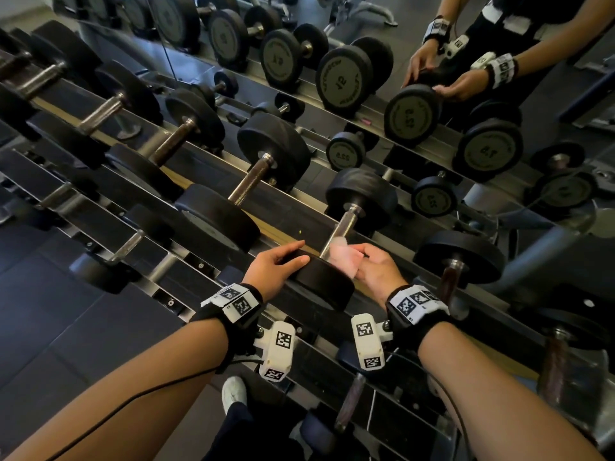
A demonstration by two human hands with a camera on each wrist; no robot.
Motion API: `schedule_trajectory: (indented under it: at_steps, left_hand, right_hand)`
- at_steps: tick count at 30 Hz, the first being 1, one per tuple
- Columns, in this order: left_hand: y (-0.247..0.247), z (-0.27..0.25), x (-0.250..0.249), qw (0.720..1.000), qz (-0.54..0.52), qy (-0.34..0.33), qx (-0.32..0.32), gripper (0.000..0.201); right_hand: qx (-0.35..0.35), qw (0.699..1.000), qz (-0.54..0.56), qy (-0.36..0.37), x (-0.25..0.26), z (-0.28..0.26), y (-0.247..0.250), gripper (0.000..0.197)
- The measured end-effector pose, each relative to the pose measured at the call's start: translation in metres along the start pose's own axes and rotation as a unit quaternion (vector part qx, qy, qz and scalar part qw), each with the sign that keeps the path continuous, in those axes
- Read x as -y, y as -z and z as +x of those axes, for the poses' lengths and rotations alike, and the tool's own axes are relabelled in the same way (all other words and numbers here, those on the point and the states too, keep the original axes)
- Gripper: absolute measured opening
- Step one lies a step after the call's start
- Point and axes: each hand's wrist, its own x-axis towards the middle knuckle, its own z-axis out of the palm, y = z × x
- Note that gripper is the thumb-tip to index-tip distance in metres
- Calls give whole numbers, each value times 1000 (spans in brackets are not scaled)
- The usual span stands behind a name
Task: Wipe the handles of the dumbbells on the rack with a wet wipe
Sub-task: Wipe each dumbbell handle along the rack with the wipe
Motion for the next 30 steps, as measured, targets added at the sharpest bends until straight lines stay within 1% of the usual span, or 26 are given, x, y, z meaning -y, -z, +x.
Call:
schedule_trajectory:
  at_steps: [1, 2, 3, 4, 6, 9, 11, 13, 16, 19, 22, 26, 30]
  left_hand:
    - [0, -4, 0, 1000, 4, -4, 0, 42]
    - [1, -8, -2, 1000, 10, -5, 0, 44]
    - [2, -11, -5, 1000, 18, -3, 2, 45]
    - [3, -12, -8, 1000, 29, -1, 7, 46]
    - [6, -11, -14, 998, 64, 3, 20, 47]
    - [10, -11, -20, 994, 103, 3, 30, 48]
    - [12, -16, -18, 992, 120, 0, 26, 50]
    - [14, -28, -11, 992, 122, 0, 16, 51]
    - [18, -56, 7, 994, 108, -20, -18, 41]
    - [15, -84, 31, 997, 62, -47, -29, 33]
    - [-2, -101, 57, 996, 67, -50, -7, 29]
    - [-41, -110, 90, 996, 64, -1, 69, 22]
    - [-78, -110, 131, 986, 89, 65, 122, 21]
  right_hand:
    - [4, 1000, 5, 9, 2, -3, 2, 25]
    - [-2, 1000, 8, 14, 7, -6, 2, 22]
    - [-17, 999, 20, 18, 12, -9, 3, 15]
    - [-38, 998, 40, 15, 17, -13, 4, 13]
    - [-81, 991, 108, -1, 23, -20, 11, 18]
    - [-112, 960, 256, -30, 28, -40, 25, 15]
    - [-119, 942, 311, -30, 28, -58, 33, 11]
    - [-126, 940, 318, -16, 26, -76, 35, 8]
    - [-135, 948, 287, 9, 12, -110, 31, 13]
    - [-156, 957, 245, 9, -18, -150, 24, 23]
    - [-174, 955, 239, -19, -62, -183, 15, 24]
    - [-191, 945, 247, -95, -124, -200, 5, 20]
    - [-191, 928, 257, -189, -188, -196, 0, 17]
